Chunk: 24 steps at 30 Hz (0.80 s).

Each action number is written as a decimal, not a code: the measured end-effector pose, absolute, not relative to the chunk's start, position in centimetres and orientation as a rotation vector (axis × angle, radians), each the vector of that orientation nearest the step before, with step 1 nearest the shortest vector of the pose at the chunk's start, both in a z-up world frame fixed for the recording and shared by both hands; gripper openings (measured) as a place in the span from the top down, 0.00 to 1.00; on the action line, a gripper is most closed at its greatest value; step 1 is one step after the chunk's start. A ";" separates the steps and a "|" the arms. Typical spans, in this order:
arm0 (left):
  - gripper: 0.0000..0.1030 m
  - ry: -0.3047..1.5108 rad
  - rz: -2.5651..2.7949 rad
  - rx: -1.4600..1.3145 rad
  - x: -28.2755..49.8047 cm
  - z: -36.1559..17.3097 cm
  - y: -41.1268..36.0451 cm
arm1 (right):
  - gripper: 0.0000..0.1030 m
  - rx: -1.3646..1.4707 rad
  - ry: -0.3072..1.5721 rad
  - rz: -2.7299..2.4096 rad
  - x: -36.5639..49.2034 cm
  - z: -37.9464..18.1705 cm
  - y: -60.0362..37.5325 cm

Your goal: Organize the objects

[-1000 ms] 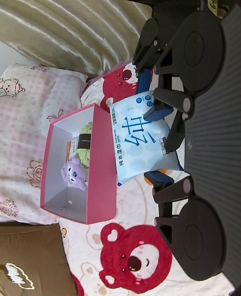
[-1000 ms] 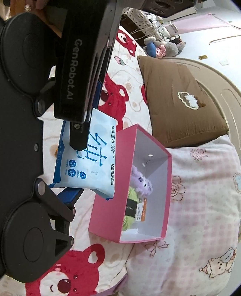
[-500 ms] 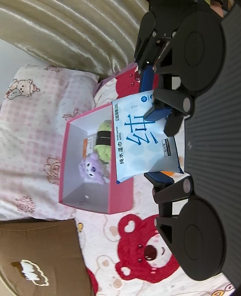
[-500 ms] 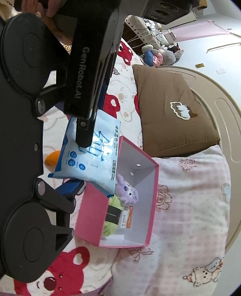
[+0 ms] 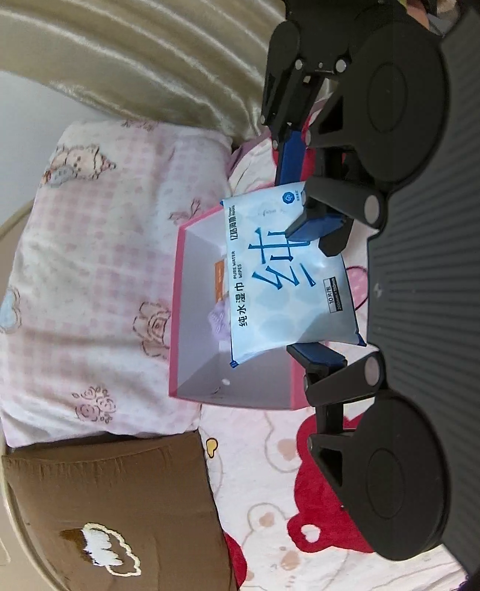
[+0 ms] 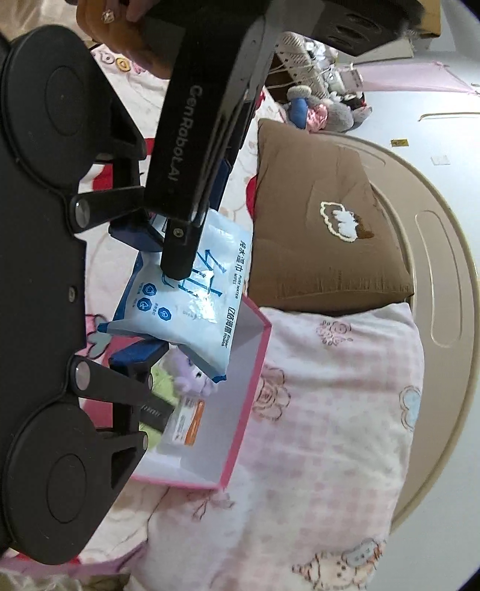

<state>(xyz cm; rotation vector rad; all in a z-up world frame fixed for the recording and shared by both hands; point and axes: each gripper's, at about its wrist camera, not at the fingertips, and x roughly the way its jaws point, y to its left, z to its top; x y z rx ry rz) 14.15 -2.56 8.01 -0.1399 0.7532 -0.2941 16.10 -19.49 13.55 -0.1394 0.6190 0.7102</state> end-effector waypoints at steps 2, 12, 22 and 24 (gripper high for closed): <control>0.45 0.768 -0.282 -0.138 16.2 8.0 -2.2 | 0.44 -0.128 0.629 0.729 17.9 13.5 -19.1; 0.45 0.885 -0.254 -0.140 25.7 4.8 -2.4 | 0.44 0.034 0.783 0.746 27.6 10.5 -18.4; 0.45 0.946 -0.188 -0.143 29.3 -0.5 -3.0 | 0.45 0.102 0.905 0.718 32.3 4.4 -17.3; 0.45 0.961 -0.189 -0.146 29.8 -1.2 -2.9 | 0.45 0.115 0.916 0.717 32.8 3.8 -17.3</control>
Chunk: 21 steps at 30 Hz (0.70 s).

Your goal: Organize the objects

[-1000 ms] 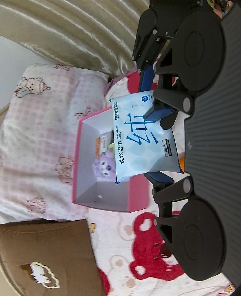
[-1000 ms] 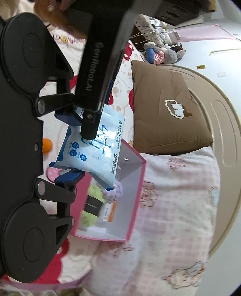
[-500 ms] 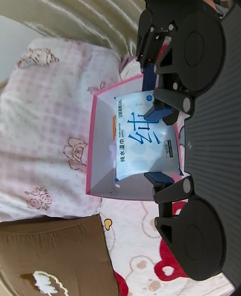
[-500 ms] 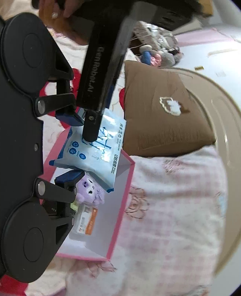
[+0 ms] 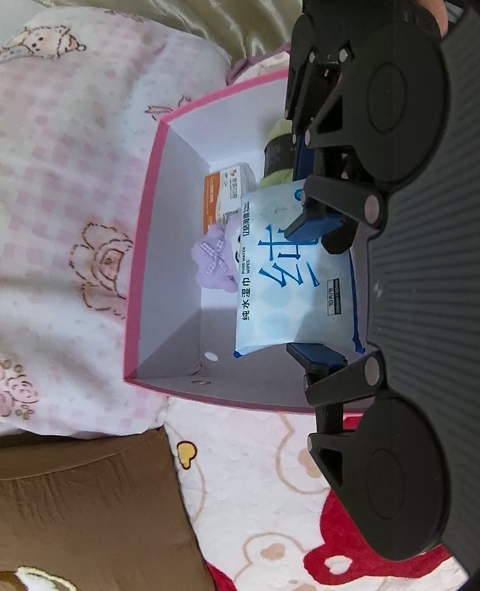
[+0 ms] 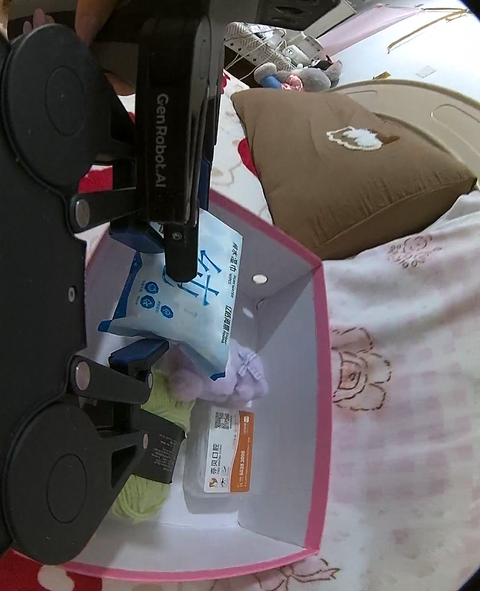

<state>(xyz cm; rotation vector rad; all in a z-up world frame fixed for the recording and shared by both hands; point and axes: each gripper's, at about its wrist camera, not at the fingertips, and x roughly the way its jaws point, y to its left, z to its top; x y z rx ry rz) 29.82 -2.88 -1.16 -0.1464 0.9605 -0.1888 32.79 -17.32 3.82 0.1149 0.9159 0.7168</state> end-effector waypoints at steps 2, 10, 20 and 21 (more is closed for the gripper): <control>0.45 0.977 -0.190 -0.152 30.1 -1.7 -2.7 | 0.45 0.116 0.935 0.718 33.4 3.2 -17.3; 0.46 1.020 -0.176 -0.082 30.8 -2.9 -3.0 | 0.50 0.116 0.964 0.714 33.4 1.4 -17.1; 0.45 1.040 -0.186 -0.089 32.1 -3.5 -4.6 | 0.74 0.071 0.989 0.631 34.4 0.9 -17.4; 0.46 1.057 -0.189 -0.123 32.3 -3.7 -4.5 | 0.76 0.072 0.990 0.625 34.5 0.8 -17.4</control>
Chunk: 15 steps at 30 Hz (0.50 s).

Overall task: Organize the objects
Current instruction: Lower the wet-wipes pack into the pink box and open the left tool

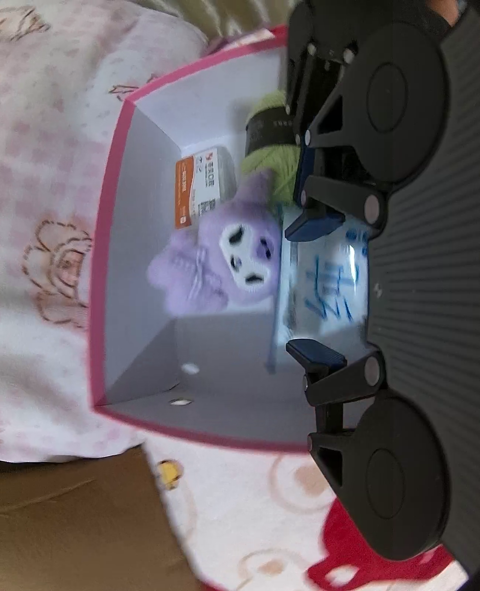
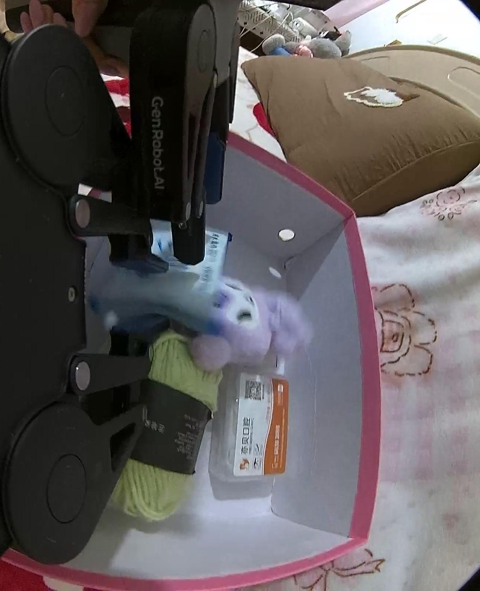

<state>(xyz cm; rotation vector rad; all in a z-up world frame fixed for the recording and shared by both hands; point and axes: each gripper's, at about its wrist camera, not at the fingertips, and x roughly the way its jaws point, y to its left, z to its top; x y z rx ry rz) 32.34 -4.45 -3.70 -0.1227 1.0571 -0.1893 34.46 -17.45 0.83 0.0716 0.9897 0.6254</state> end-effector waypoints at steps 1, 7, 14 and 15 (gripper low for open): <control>0.46 1.066 -0.189 -0.143 32.5 -3.9 -4.4 | 0.78 0.072 0.986 0.623 34.5 0.8 -17.4; 0.45 1.067 -0.200 -0.190 31.9 -4.4 -3.5 | 0.79 0.068 0.979 0.627 34.1 0.9 -17.5; 0.44 1.038 -0.229 -0.167 29.8 -1.4 -3.2 | 0.76 0.017 0.920 0.663 31.5 3.9 -18.1; 0.44 1.028 -0.226 -0.150 29.4 -0.8 -3.2 | 0.76 0.005 0.904 0.668 30.9 4.6 -18.2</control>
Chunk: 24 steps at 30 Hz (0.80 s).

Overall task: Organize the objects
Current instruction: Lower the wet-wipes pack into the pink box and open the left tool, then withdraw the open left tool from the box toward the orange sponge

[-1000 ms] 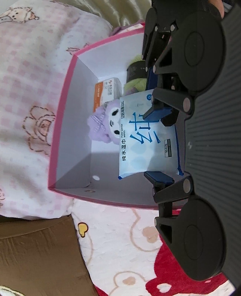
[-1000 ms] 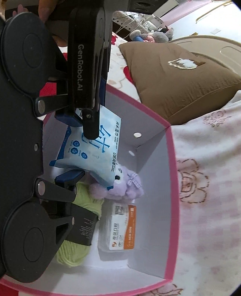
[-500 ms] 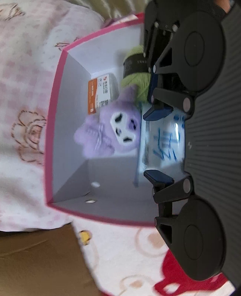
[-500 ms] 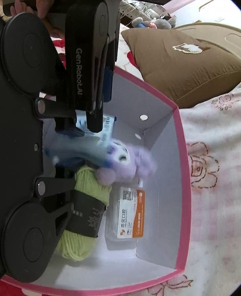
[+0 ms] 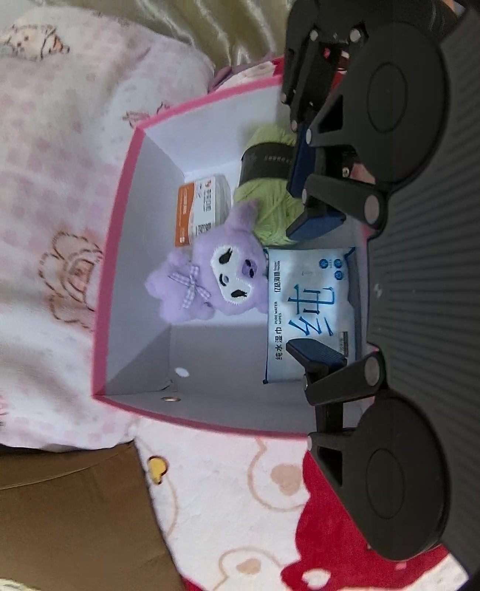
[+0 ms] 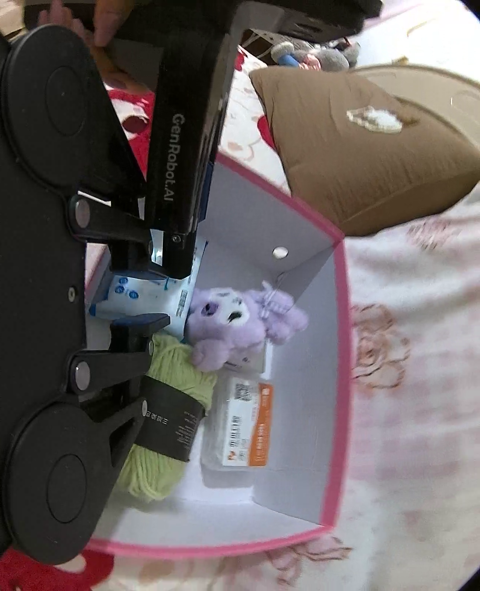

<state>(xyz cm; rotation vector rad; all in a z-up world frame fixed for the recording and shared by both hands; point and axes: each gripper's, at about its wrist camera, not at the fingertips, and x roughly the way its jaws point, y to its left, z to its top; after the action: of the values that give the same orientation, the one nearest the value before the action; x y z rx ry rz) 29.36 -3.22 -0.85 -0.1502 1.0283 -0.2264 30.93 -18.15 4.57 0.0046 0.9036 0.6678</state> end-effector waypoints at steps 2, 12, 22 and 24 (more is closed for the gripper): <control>0.44 1.012 -0.206 -0.114 28.5 0.1 -3.3 | 0.76 -0.023 0.886 0.681 30.1 5.6 -18.2; 0.44 1.010 -0.216 -0.110 24.8 4.5 -3.3 | 0.72 -0.100 0.825 0.649 26.4 9.5 -18.8; 0.33 0.982 -0.237 -0.132 19.1 8.9 -3.5 | 0.31 -0.116 0.768 0.625 21.7 12.0 -20.0; 0.31 0.979 -0.257 -0.141 18.1 9.6 -3.5 | 0.31 -0.101 0.775 0.614 20.7 12.0 -20.2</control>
<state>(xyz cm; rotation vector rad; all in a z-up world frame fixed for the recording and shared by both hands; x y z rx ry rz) 18.07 -3.49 9.56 -0.1413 0.9789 -0.2568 20.73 -20.18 11.96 -0.1013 0.7752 0.6137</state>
